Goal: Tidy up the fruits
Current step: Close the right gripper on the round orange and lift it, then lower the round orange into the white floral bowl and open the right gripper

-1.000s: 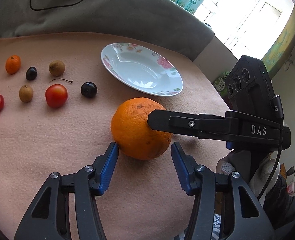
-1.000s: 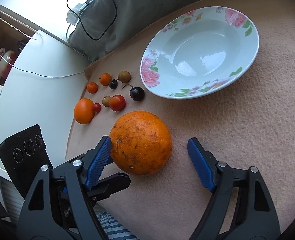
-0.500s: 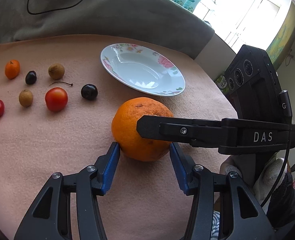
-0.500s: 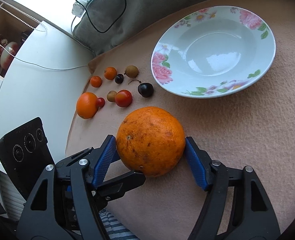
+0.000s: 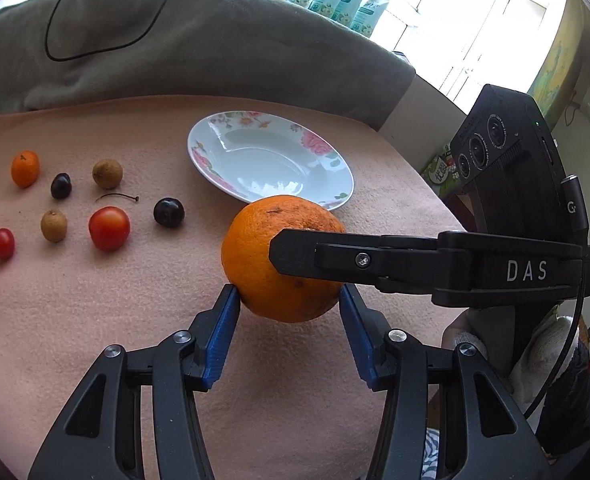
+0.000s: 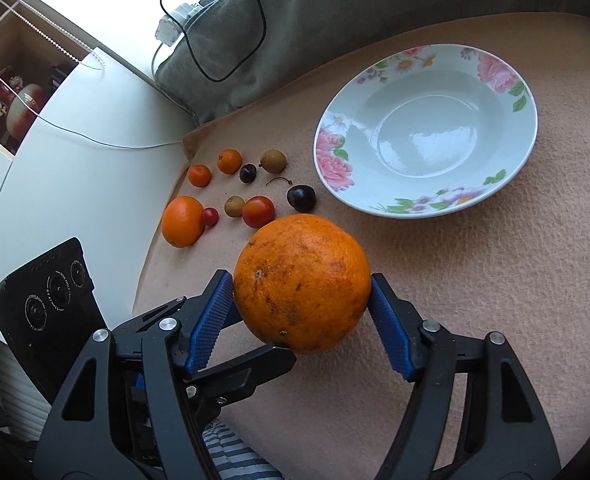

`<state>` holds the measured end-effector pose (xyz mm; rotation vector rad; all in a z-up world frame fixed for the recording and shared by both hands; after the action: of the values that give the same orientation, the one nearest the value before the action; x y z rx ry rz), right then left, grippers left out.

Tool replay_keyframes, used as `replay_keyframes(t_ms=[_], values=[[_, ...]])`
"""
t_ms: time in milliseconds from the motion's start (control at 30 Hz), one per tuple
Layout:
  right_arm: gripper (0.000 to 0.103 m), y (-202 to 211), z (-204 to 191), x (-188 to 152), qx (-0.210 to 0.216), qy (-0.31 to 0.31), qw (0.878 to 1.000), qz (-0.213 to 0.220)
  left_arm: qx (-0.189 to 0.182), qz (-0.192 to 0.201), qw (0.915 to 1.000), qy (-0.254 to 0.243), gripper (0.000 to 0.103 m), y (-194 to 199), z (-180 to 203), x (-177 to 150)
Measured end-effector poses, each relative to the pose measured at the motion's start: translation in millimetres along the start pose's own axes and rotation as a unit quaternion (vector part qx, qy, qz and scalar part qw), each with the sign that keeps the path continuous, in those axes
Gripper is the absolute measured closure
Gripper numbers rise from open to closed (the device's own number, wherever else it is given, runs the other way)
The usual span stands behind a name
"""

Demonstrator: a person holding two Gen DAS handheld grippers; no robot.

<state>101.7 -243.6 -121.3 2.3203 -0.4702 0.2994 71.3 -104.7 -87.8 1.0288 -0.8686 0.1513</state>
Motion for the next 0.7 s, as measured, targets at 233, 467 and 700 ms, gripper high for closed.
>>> replay_keyframes(t_ms=[233, 467, 700], values=[[0.031, 11.4, -1.9, 13.0, -0.003, 0.007, 1.000, 0.016, -0.002, 0.013, 0.9999, -0.007, 0.052, -1.6, 2.8, 15.3], [0.031, 17.7, 4.6, 26.9, -0.005, 0.006, 1.000, 0.025, -0.003, 0.019, 0.9998, -0.009, 0.052, -9.7, 2.9, 28.1], [0.031, 16.0, 11.0, 43.7, -0.006, -0.004, 1.000, 0.023, -0.002, 0.017, 0.9998, -0.007, 0.052, -19.2, 1.8, 39.4]])
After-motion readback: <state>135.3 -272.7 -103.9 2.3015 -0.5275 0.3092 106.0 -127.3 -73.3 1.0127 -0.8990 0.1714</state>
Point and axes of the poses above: each gripper's, at about its wrist camera, not at the fingertips, and y roughly against the way its jaws point, z to its right, x to its top, the point moved 1 cm from there along -y, roughly the way its jaws point, and after that the axes turned 11 degrees about -y, right-handed, at the moved point
